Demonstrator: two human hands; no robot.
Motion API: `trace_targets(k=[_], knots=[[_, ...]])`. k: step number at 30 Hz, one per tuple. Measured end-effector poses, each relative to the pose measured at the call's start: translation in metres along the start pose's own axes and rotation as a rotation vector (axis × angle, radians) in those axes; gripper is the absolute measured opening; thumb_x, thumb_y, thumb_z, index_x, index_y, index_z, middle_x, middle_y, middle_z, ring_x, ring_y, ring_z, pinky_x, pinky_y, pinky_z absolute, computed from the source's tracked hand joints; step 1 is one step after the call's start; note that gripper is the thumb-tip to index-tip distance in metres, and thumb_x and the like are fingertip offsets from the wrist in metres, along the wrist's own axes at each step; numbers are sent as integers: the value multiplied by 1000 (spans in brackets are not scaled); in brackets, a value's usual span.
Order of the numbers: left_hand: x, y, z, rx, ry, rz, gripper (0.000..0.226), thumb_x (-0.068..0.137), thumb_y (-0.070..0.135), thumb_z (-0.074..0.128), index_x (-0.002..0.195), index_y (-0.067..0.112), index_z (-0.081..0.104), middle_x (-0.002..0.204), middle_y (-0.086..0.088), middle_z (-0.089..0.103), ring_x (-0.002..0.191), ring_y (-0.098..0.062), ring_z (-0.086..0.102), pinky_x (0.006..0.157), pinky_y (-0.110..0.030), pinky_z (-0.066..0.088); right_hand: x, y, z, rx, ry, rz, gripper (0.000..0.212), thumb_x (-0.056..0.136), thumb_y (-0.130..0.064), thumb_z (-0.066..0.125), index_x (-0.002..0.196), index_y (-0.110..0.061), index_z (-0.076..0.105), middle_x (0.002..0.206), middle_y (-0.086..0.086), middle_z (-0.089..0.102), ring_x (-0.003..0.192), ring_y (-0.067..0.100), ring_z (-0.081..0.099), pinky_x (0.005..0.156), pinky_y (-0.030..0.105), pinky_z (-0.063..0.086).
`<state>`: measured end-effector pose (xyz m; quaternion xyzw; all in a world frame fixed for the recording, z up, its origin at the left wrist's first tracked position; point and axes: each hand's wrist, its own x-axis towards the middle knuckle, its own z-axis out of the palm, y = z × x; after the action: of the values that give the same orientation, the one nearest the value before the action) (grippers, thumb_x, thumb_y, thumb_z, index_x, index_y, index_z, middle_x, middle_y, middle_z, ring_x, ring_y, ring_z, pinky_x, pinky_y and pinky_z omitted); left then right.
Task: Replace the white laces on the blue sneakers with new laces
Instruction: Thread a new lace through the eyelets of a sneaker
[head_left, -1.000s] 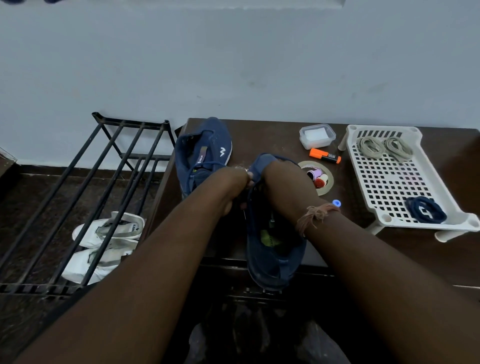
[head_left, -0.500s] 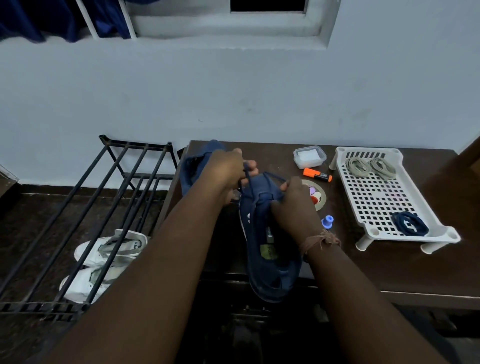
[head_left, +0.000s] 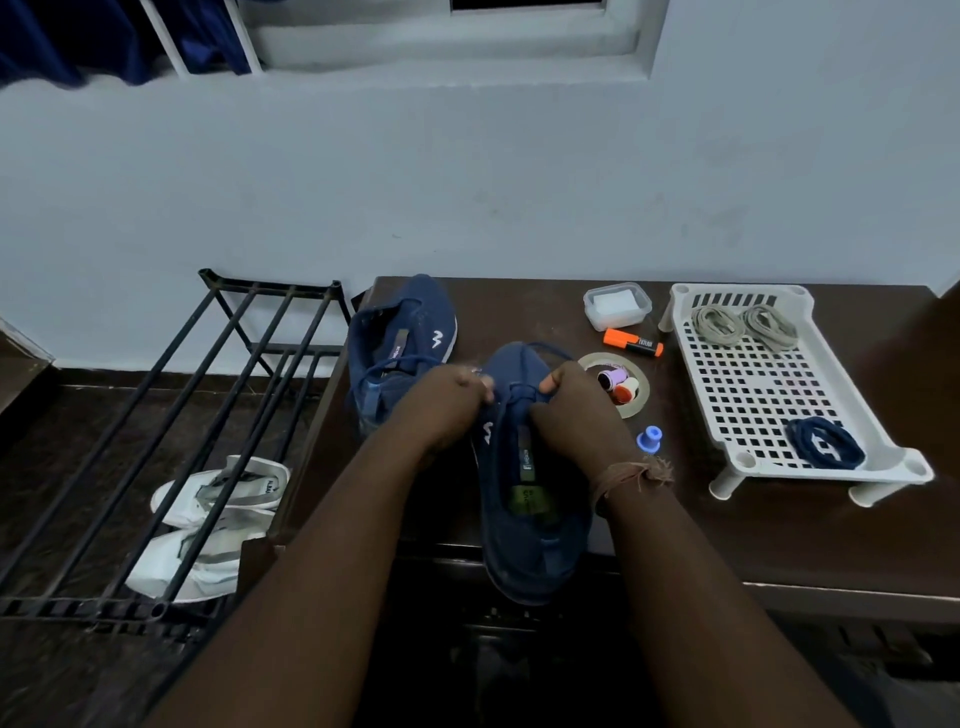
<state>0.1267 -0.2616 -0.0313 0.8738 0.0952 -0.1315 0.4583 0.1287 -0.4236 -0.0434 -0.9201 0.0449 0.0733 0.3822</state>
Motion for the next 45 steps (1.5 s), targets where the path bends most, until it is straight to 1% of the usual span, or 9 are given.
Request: trace_targets(k=[3, 6, 11, 14, 18, 24, 26, 32, 45], knots=[[0, 0, -7, -763, 68, 35, 30, 108, 23, 42, 82, 15, 55, 89, -8, 66, 70, -14, 57, 65, -29, 45, 5, -2, -4, 7, -76, 17, 30, 91, -12, 57, 118, -4, 48, 116, 16, 60, 107, 31, 61, 82, 35, 49], [-7, 7, -25, -1112, 53, -24, 31, 110, 28, 40, 82, 16, 49, 77, -4, 65, 71, -20, 70, 64, -33, 58, 8, -5, -6, 13, -115, 40, 31, 89, -13, 59, 115, -6, 44, 114, 20, 60, 103, 33, 62, 80, 40, 52], [-18, 9, -37, -95, 111, -137, 28, 108, 24, 40, 87, 15, 56, 86, -8, 75, 78, -21, 63, 84, -40, 51, 7, 0, -4, 35, -97, 16, 31, 88, -12, 61, 110, -7, 40, 97, 9, 57, 76, 16, 56, 53, 25, 35], [-18, 9, -40, 98, 190, -61, 28, 106, 33, 47, 89, 15, 61, 80, -5, 73, 73, -16, 62, 68, -32, 46, 9, 5, -2, 63, -77, 5, 32, 86, -12, 62, 111, -8, 42, 88, 1, 53, 72, 10, 52, 52, 23, 34], [-10, 16, -38, 7, 190, 10, 40, 102, 46, 52, 86, 10, 63, 69, -4, 61, 54, -15, 59, 53, -24, 48, 11, 4, 0, 79, -59, 8, 30, 88, -11, 60, 112, -7, 44, 85, -1, 51, 70, 9, 50, 52, 22, 34], [1, 3, -29, 356, -88, 119, 40, 82, 55, 77, 74, 17, 68, 63, 4, 62, 56, -6, 56, 54, -22, 41, 8, 8, -4, 152, 28, -12, 18, 87, -8, 55, 104, -9, 50, 88, 3, 58, 70, 11, 52, 56, 25, 39], [4, 0, -29, 439, -75, 151, 27, 78, 43, 84, 81, 22, 68, 71, 8, 64, 65, -7, 59, 56, -23, 40, 8, 10, -3, 162, 56, -13, 15, 86, -5, 54, 100, -11, 52, 83, 1, 58, 68, 11, 51, 57, 25, 39], [5, -4, -21, 385, -145, 187, 54, 82, 34, 82, 123, 31, 47, 93, 5, 67, 83, -11, 65, 71, -29, 52, 11, 8, -3, 161, 64, -6, 16, 85, -4, 52, 99, -10, 52, 83, 1, 56, 66, 11, 50, 56, 25, 39], [7, 1, -31, 146, -26, 257, 9, 83, 14, 81, 82, 21, 75, 76, -3, 74, 73, -16, 70, 81, -42, 59, 8, 8, -4, 120, 81, -43, 13, 88, -4, 53, 97, -12, 55, 83, -1, 60, 72, 12, 56, 60, 24, 42]])
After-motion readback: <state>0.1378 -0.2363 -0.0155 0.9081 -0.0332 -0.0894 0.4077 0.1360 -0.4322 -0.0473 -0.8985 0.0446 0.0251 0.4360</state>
